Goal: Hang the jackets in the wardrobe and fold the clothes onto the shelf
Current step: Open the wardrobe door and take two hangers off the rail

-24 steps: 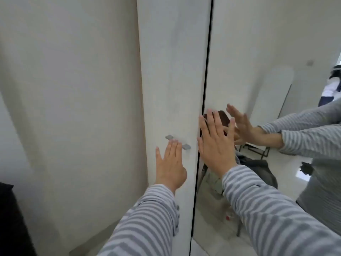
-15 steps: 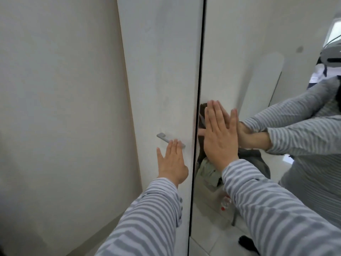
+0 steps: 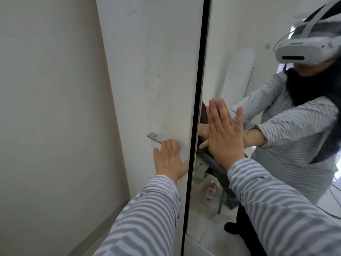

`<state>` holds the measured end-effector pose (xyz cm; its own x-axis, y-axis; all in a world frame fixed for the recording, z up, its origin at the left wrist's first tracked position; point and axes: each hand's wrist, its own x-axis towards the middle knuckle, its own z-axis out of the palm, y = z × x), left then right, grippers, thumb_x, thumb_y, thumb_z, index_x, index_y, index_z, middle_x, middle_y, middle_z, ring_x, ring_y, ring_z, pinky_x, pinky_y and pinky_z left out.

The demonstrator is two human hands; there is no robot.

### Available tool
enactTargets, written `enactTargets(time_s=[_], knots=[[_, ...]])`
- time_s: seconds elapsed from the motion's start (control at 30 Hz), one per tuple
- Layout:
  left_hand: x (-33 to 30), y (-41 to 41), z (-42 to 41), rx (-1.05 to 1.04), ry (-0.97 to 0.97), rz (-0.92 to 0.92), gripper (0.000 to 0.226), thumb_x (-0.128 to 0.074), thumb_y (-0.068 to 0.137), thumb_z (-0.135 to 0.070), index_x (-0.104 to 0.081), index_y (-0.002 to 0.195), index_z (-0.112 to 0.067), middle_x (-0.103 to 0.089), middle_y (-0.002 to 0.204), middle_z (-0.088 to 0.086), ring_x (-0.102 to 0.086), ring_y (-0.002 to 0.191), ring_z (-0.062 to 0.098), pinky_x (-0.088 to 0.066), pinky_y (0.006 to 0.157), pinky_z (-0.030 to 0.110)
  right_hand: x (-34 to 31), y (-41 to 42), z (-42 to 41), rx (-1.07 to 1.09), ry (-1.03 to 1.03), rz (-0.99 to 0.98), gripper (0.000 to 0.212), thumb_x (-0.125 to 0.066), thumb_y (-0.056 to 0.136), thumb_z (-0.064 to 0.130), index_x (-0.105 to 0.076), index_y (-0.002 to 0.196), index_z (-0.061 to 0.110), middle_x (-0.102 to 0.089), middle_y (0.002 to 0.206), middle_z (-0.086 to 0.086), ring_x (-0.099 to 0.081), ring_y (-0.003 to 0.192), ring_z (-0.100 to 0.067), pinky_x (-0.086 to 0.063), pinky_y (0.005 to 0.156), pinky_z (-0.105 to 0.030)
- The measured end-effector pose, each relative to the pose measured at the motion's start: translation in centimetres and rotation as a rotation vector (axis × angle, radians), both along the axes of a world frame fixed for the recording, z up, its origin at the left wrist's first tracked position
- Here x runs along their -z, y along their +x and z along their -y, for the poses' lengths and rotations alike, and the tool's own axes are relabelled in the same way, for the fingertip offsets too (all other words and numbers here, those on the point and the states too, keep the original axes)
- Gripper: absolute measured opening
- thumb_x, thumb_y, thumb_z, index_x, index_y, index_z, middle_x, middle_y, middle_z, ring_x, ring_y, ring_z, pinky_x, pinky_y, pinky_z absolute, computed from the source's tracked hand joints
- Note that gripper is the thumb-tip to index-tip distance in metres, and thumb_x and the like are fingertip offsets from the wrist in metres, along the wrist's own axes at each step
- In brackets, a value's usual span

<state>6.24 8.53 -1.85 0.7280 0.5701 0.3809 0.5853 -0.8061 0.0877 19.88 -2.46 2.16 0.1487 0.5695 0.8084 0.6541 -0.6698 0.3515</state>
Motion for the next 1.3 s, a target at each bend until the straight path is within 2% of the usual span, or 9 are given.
enactTargets(time_s=[0.1,0.17,0.43,0.53,0.63,0.73,0.87,0.97,1.3], knots=[[0.3,-1.6,-0.3,0.002,0.026,0.032,0.062,-0.043,0.085,-0.062,-0.04,0.124,-0.015,-0.045,0.125,0.001,-0.041,0.12,0.021,-0.038,0.093,0.04,0.1,-1.9,-0.8,0.069,0.057,-0.068,0.078,-0.043,0.098,0.024,0.013,0.15,0.006,0.012,0.16,-0.008,0.019,0.146,-0.027,-0.005,0.113,-0.066],[0.4,-2.9,-0.3,-0.013,0.044,0.06,0.062,-0.041,0.084,-0.065,-0.041,0.122,-0.016,-0.047,0.123,0.0,-0.043,0.117,0.02,-0.037,0.092,0.04,0.7,-3.2,-1.4,0.082,0.025,-0.121,0.066,-0.037,0.097,0.021,-0.004,0.152,0.003,0.003,0.16,-0.015,0.007,0.147,-0.034,0.003,0.112,-0.067],[1.8,-9.6,-1.9,-0.079,0.12,0.258,0.051,-0.043,0.079,-0.066,-0.049,0.099,-0.019,-0.055,0.096,-0.004,-0.054,0.093,0.018,-0.043,0.078,0.033,4.2,-8.2,-5.1,-0.265,-0.326,-0.149,0.068,-0.031,0.076,0.026,-0.04,0.144,0.026,-0.026,0.155,-0.017,-0.023,0.144,-0.035,-0.008,0.112,-0.062],[1.8,-13.2,-3.2,-0.108,0.113,0.281,0.042,-0.048,0.079,-0.056,-0.051,0.102,-0.021,-0.058,0.096,-0.004,-0.057,0.091,0.018,-0.038,0.074,0.026,4.0,-11.3,-7.6,-0.382,-0.41,-0.216,0.076,-0.052,0.081,0.018,-0.022,0.149,0.033,-0.016,0.159,-0.013,-0.014,0.147,-0.033,-0.004,0.114,-0.059],[1.5,-16.6,-3.9,-0.189,0.111,0.295,0.056,-0.051,0.079,-0.047,-0.047,0.127,-0.018,-0.058,0.115,0.0,-0.059,0.105,0.02,-0.043,0.089,0.031,3.4,-13.8,-9.3,-0.46,-0.48,-0.269,0.084,-0.047,0.087,0.01,0.001,0.15,0.039,0.008,0.161,-0.01,0.008,0.148,-0.029,0.004,0.116,-0.057],[0.4,-19.0,-4.3,-0.383,0.283,0.191,0.088,-0.057,0.08,-0.044,-0.018,0.148,-0.004,-0.032,0.152,0.012,-0.039,0.137,0.025,-0.031,0.112,0.049,2.8,-16.0,-11.0,-0.558,-0.509,-0.305,0.087,-0.043,0.089,0.008,0.012,0.149,0.039,0.013,0.16,-0.008,0.013,0.148,-0.028,0.002,0.117,-0.057],[-2.9,-21.1,-4.8,-0.596,0.428,0.152,0.13,-0.071,0.069,-0.045,0.026,0.145,-0.002,0.017,0.158,0.014,0.0,0.149,0.027,0.007,0.112,0.06,1.7,-19.2,-13.2,-0.733,-0.465,-0.369,0.087,-0.043,0.09,0.006,0.012,0.149,0.039,0.007,0.161,-0.007,0.006,0.149,-0.028,0.0,0.117,-0.057],[-5.1,-22.1,-5.4,-0.75,0.446,0.027,0.125,-0.068,0.077,-0.039,0.034,0.14,-0.003,0.043,0.147,0.013,0.024,0.144,0.028,0.031,0.103,0.058,-0.1,-21.2,-14.8,-0.782,-0.484,-0.427,0.086,-0.039,0.091,0.004,0.015,0.148,0.04,0.015,0.16,-0.003,0.013,0.148,-0.024,0.005,0.116,-0.055],[-9.0,-23.1,-12.3,-0.82,0.554,-0.118,0.089,-0.049,0.091,-0.03,0.014,0.149,-0.006,0.026,0.156,0.011,0.022,0.145,0.027,0.04,0.094,0.057,-5.6,-22.5,-24.0,-0.817,-0.467,-0.629,0.07,-0.034,0.099,0.026,0.014,0.149,0.037,0.023,0.158,0.001,0.014,0.148,-0.019,0.002,0.117,-0.056]])
